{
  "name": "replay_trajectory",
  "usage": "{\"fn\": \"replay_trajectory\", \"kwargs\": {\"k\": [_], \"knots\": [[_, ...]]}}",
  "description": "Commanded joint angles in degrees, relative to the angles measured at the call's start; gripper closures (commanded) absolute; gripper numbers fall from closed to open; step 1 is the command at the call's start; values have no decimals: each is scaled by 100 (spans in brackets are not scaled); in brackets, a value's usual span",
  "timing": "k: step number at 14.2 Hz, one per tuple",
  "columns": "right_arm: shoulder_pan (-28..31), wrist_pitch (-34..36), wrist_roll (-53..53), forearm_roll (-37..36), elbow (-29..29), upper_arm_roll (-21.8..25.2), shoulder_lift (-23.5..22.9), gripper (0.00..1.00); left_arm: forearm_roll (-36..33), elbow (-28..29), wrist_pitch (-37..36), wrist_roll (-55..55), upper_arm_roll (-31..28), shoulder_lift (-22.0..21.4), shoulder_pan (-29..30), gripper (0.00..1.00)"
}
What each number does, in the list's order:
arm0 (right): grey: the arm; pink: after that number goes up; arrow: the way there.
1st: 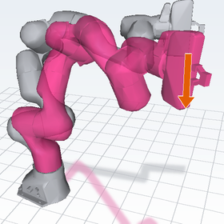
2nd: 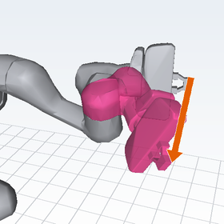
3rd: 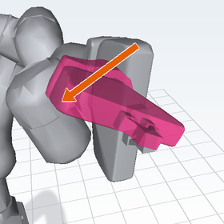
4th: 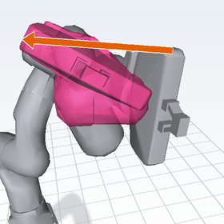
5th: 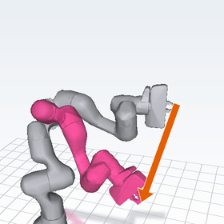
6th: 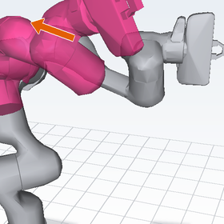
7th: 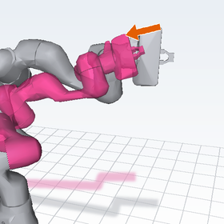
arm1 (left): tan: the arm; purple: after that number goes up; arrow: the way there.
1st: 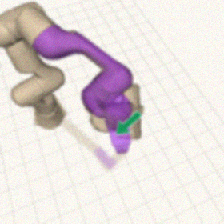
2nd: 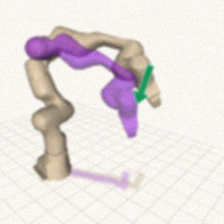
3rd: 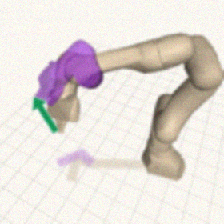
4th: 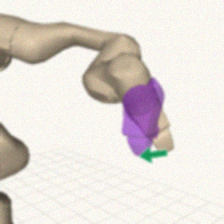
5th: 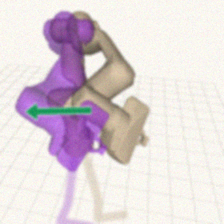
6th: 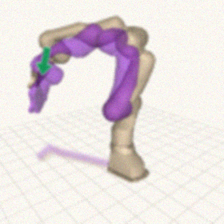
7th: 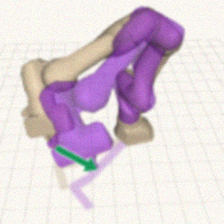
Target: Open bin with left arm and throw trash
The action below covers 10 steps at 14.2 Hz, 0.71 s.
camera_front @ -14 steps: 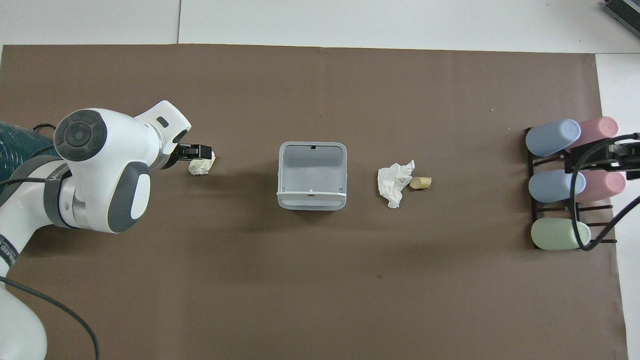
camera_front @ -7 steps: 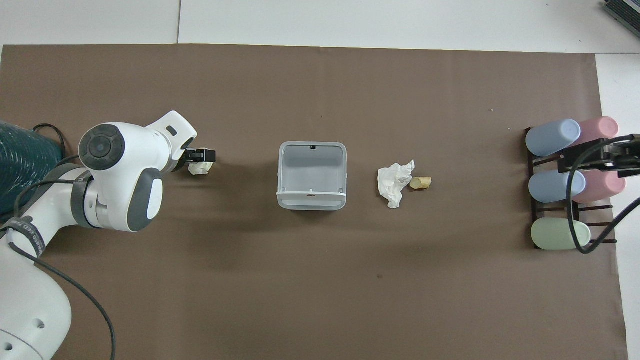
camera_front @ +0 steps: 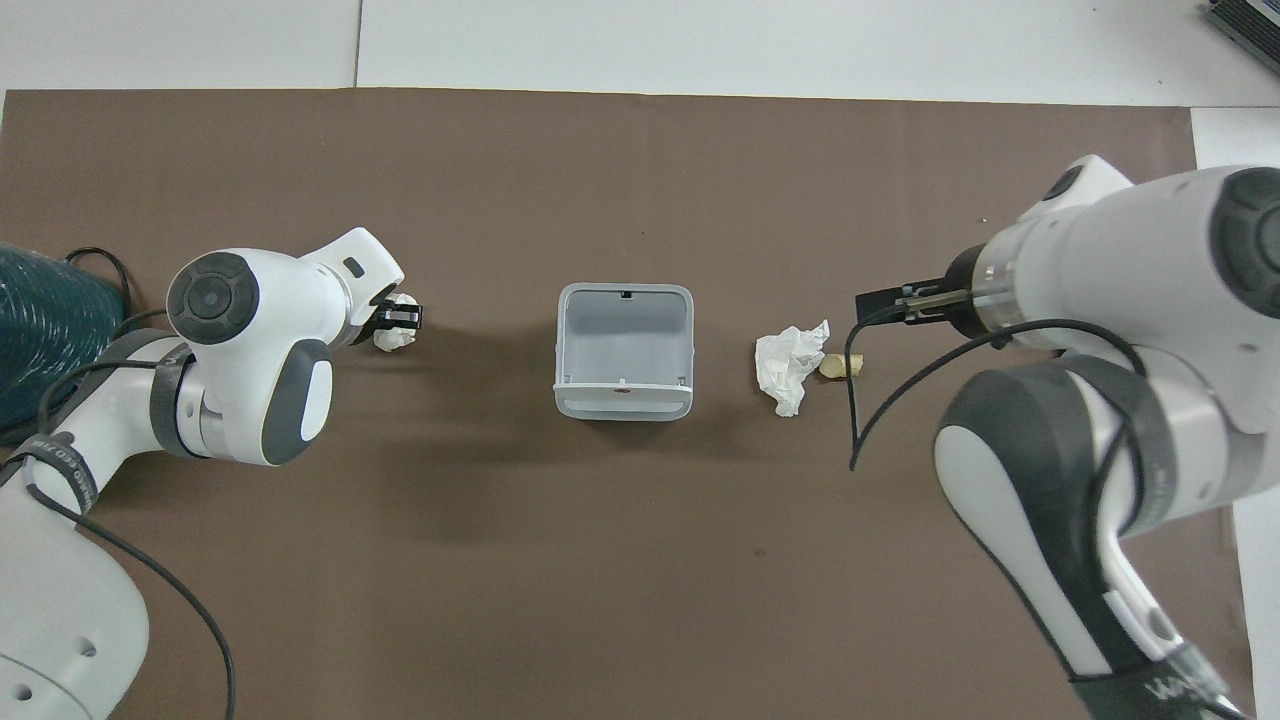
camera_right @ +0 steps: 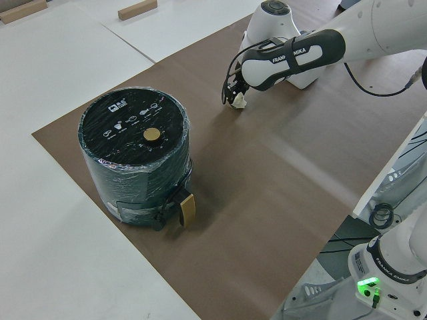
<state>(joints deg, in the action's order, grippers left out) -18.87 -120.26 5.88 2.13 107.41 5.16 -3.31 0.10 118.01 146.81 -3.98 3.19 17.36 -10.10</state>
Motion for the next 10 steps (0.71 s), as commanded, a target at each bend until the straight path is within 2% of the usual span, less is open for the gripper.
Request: {"fn": "replay_trajectory", "kwargs": {"k": [1,5,6,7,8,9,10], "knots": [[-160,-908,54,77,165,21,-713,0,-124,3,50,46,6,-93,-27,100],[-248,-2235,45,77,1165,12,-987,0,-124,-251,-221,108,93,-172,-36,100],[-362,-2421,54,77,1351,12,-1005,11,-89,-322,-319,108,172,-224,-27,100],[-389,-2414,36,77,1405,12,-1005,37,-37,-357,-407,108,251,-268,-27,100],[-398,-2318,45,85,1405,12,-997,74,59,-410,-564,108,382,-330,-27,100],[-407,-2143,54,129,1388,12,-988,100,313,-575,-766,108,523,-382,-27,100],[-407,-1976,54,243,1309,-6,-988,100,655,-777,-994,91,672,-409,-27,100]]}}
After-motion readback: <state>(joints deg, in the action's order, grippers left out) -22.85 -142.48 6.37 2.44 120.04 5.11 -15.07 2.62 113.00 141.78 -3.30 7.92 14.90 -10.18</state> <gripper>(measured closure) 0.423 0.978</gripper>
